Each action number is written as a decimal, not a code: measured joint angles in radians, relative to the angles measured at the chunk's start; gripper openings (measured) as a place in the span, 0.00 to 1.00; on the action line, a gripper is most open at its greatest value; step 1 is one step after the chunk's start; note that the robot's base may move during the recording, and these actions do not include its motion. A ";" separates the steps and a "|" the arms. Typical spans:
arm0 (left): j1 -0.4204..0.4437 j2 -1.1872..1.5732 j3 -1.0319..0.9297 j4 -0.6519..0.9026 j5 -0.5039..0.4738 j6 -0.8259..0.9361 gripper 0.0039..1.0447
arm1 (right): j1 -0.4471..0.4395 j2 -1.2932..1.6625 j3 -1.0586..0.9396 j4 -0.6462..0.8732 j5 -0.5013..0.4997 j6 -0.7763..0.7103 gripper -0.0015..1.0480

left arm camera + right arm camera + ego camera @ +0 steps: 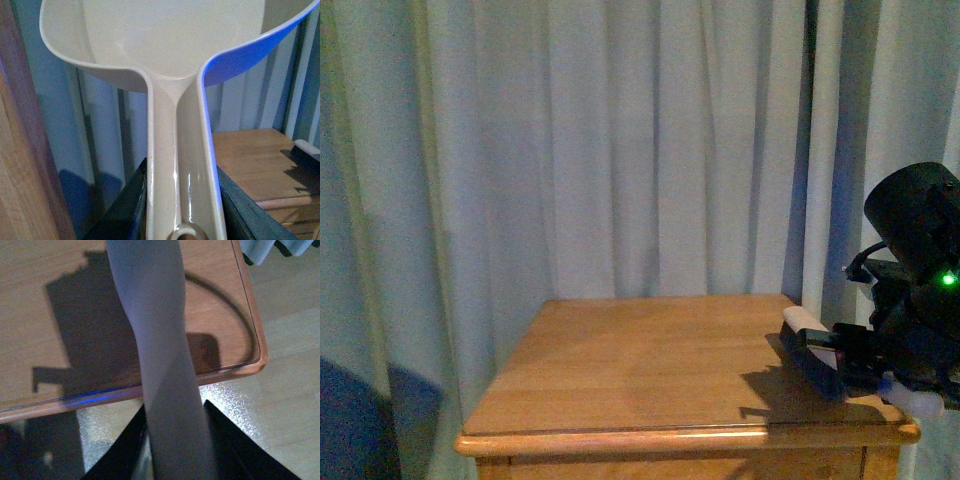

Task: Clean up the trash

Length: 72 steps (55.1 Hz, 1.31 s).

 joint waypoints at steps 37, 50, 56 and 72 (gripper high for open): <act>0.000 0.000 0.000 0.000 0.000 0.000 0.27 | 0.037 -0.460 -0.363 0.404 0.090 -0.259 0.19; 0.000 0.000 0.000 0.000 0.000 0.000 0.27 | 0.043 -0.851 -0.636 0.484 0.068 -0.298 0.19; 0.000 0.000 0.000 0.000 0.000 0.000 0.27 | 0.048 -0.980 -0.716 0.528 0.109 -0.346 0.19; 0.000 0.000 0.000 0.000 0.000 0.000 0.27 | 0.056 -1.169 -0.800 0.576 0.188 -0.415 0.19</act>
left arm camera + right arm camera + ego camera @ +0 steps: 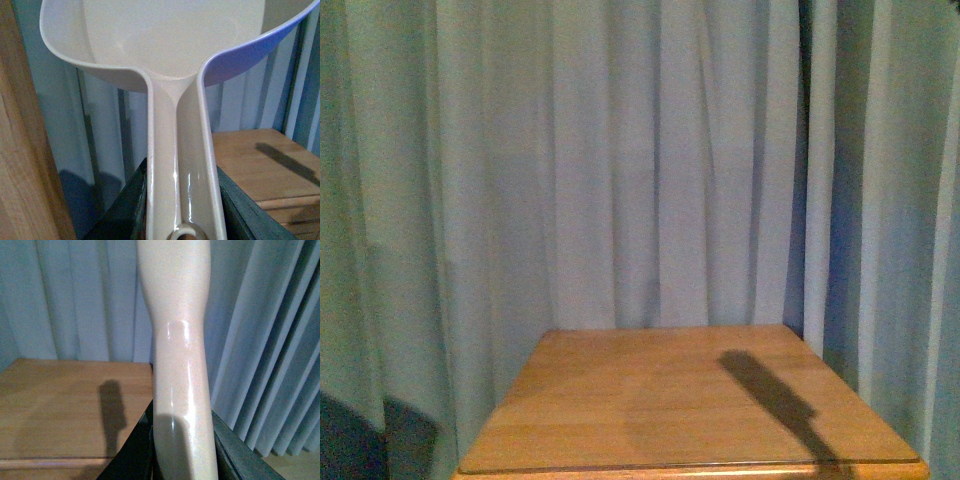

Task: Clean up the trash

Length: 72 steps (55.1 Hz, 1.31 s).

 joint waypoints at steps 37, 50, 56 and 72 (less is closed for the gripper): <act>0.000 0.000 0.000 0.000 0.009 0.000 0.27 | -0.005 -0.047 -0.038 0.008 0.063 -0.002 0.19; 0.001 -0.002 -0.002 -0.001 -0.003 0.000 0.27 | 0.000 -0.042 -0.039 0.008 0.046 -0.002 0.19; 0.001 -0.002 -0.003 -0.002 -0.006 0.000 0.27 | -0.001 -0.038 -0.045 0.006 0.054 -0.002 0.19; 0.001 0.000 -0.004 -0.004 -0.002 0.000 0.27 | -0.001 -0.042 -0.045 0.006 0.056 -0.002 0.19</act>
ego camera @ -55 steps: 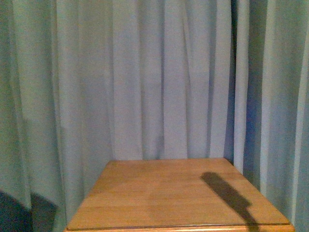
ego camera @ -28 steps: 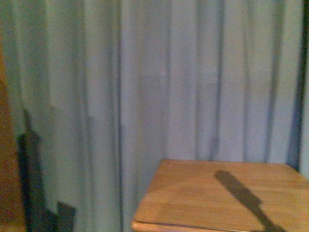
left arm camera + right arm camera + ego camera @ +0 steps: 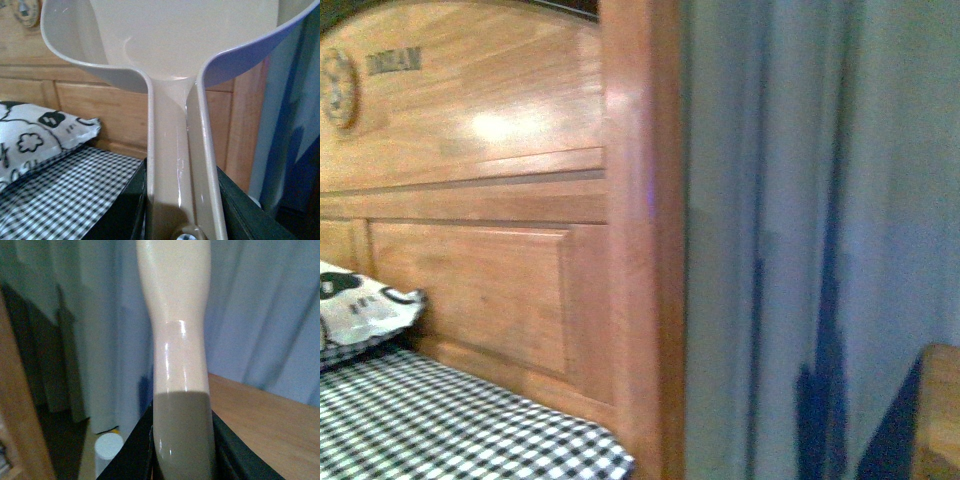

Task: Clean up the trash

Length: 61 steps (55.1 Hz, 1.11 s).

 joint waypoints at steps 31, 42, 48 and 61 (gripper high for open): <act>0.000 0.000 -0.001 -0.001 -0.002 0.000 0.27 | 0.000 0.000 0.000 0.000 -0.002 0.000 0.19; 0.000 0.000 -0.001 -0.001 -0.002 0.000 0.27 | 0.000 0.000 0.000 0.000 -0.001 0.000 0.19; 0.000 -0.001 -0.001 -0.001 -0.001 0.000 0.27 | 0.000 -0.001 0.000 0.000 -0.001 0.000 0.19; 0.003 -0.004 -0.001 -0.001 -0.012 -0.001 0.27 | 0.003 0.002 0.000 0.000 -0.014 -0.002 0.19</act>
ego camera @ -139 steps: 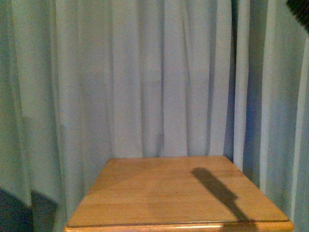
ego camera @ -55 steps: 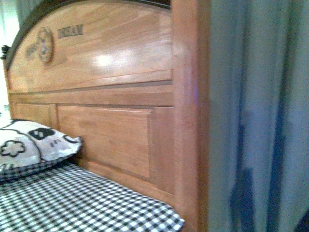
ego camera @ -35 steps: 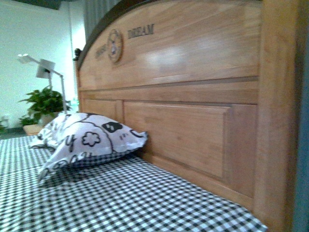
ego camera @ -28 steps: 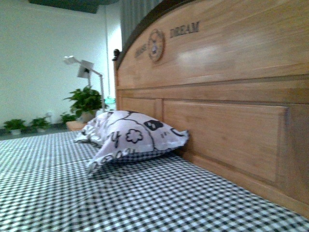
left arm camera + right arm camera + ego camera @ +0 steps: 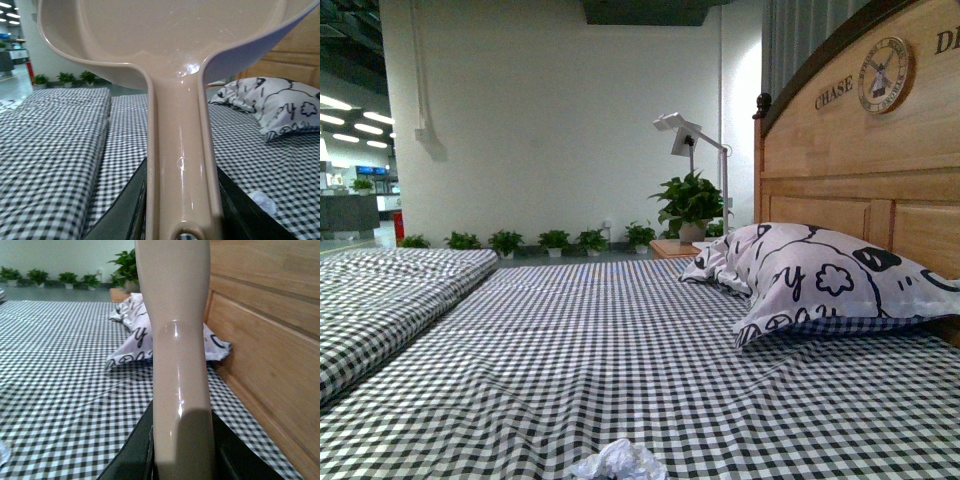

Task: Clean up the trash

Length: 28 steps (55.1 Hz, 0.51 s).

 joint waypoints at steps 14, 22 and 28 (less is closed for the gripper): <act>-0.055 0.087 0.134 -0.312 -0.096 -0.064 0.27 | -0.003 -0.001 0.000 0.000 0.017 0.000 0.19; -0.135 0.267 0.217 -0.470 -0.135 -0.022 0.27 | -0.003 -0.003 0.000 0.000 0.012 0.001 0.19; -0.216 0.397 0.244 -0.474 -0.127 0.131 0.27 | -0.003 -0.003 0.000 0.000 0.011 0.001 0.19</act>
